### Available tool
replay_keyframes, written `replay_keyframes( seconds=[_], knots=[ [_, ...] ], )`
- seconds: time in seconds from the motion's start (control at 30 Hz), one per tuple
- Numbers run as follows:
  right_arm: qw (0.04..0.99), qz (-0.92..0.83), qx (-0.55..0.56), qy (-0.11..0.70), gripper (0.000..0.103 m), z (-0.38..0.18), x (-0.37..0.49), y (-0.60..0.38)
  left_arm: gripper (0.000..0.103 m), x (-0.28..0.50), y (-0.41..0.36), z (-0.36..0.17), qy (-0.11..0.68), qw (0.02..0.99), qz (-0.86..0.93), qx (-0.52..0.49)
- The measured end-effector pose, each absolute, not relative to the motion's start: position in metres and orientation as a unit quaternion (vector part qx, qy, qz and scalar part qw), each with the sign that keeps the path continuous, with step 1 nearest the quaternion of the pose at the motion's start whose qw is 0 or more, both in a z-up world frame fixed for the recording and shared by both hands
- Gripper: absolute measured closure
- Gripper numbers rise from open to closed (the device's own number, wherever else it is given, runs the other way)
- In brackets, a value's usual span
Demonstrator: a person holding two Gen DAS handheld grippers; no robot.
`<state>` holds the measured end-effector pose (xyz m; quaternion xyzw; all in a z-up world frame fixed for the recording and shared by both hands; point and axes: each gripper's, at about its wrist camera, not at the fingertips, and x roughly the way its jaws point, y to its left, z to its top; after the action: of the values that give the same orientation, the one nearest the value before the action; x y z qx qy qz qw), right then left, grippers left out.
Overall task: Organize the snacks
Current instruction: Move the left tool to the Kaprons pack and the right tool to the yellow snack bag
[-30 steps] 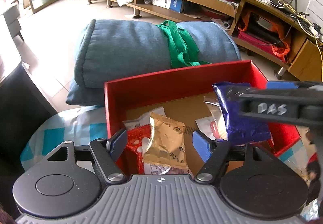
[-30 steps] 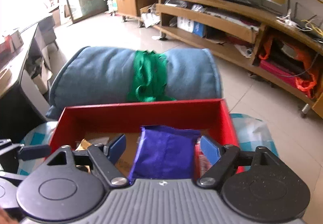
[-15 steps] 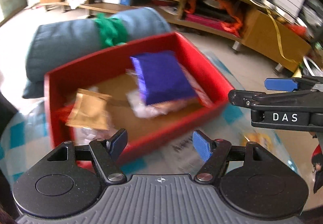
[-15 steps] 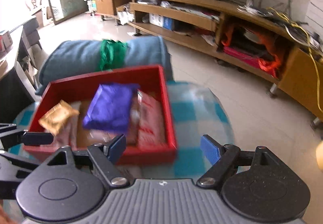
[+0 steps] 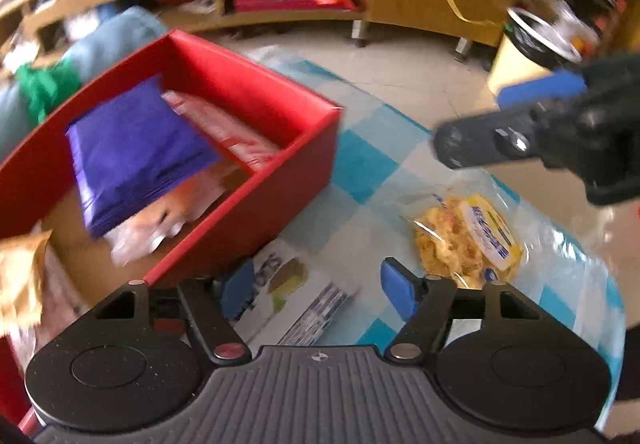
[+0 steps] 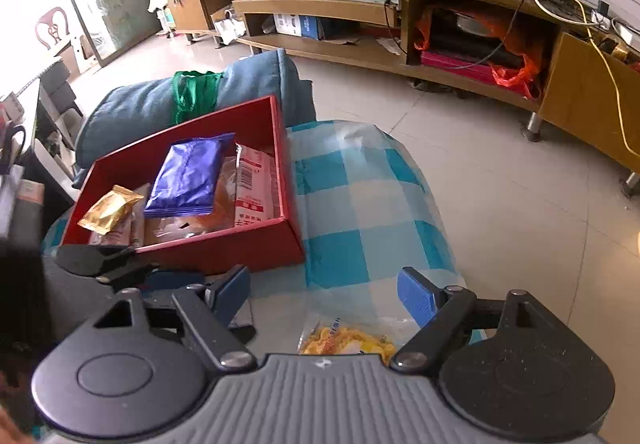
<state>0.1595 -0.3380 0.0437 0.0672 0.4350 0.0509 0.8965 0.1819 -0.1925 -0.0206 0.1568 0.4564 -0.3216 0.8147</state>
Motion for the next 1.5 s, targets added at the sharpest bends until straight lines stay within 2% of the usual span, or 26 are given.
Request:
replay_keyframes(
  seconds=[0.03,0.13,0.3,0.4,0.43,0.5,0.63,0.83,0.97,1.13,1.3,1.37,1.5],
  knots=[
    [0.896,0.053,0.068,0.436,0.023,0.043,0.159,-0.337,0.019,0.18,-0.196,-0.022,0.455,0.813,-0.325,0.161],
    [0.891,0.057,0.07,0.445,0.023,0.04,0.159,-0.337,0.014,0.17,-0.199,-0.028,0.455,0.807,-0.341,0.16],
    [0.881,0.057,0.079,0.464,0.023,0.031,0.158,-0.343,0.014,0.159,-0.186,-0.024,0.481,0.79,-0.366,0.107],
    [0.877,0.053,0.094,0.467,0.023,0.03,0.157,-0.349,0.02,0.153,-0.178,-0.021,0.508,0.767,-0.382,0.087],
    [0.877,0.053,0.099,0.467,0.023,0.03,0.157,-0.351,0.026,0.152,-0.178,-0.021,0.515,0.763,-0.379,0.094],
    [0.878,0.053,0.106,0.465,0.023,0.032,0.156,-0.353,0.026,0.153,-0.178,-0.019,0.51,0.768,-0.371,0.112],
    [0.878,0.058,0.107,0.462,0.023,0.033,0.157,-0.352,0.017,0.168,-0.187,-0.015,0.479,0.784,-0.36,0.161],
    [0.877,0.063,0.11,0.463,0.023,0.034,0.157,-0.352,0.015,0.176,-0.21,-0.03,0.459,0.774,-0.353,0.256],
    [0.877,0.07,0.111,0.462,0.023,0.035,0.156,-0.349,0.0,0.163,-0.222,-0.046,0.44,0.772,-0.343,0.303],
    [0.878,0.073,0.115,0.458,0.022,0.038,0.156,-0.35,0.001,0.159,-0.202,-0.039,0.466,0.786,-0.342,0.219],
    [0.876,0.077,0.126,0.458,0.022,0.039,0.156,-0.35,0.001,0.134,-0.187,-0.026,0.506,0.754,-0.382,0.17],
    [0.877,0.079,0.126,0.458,0.022,0.04,0.155,-0.349,0.012,0.129,-0.184,-0.021,0.514,0.746,-0.385,0.176],
    [0.876,0.078,0.126,0.458,0.022,0.039,0.156,-0.35,0.011,0.147,-0.188,-0.021,0.495,0.765,-0.357,0.205]
  ],
)
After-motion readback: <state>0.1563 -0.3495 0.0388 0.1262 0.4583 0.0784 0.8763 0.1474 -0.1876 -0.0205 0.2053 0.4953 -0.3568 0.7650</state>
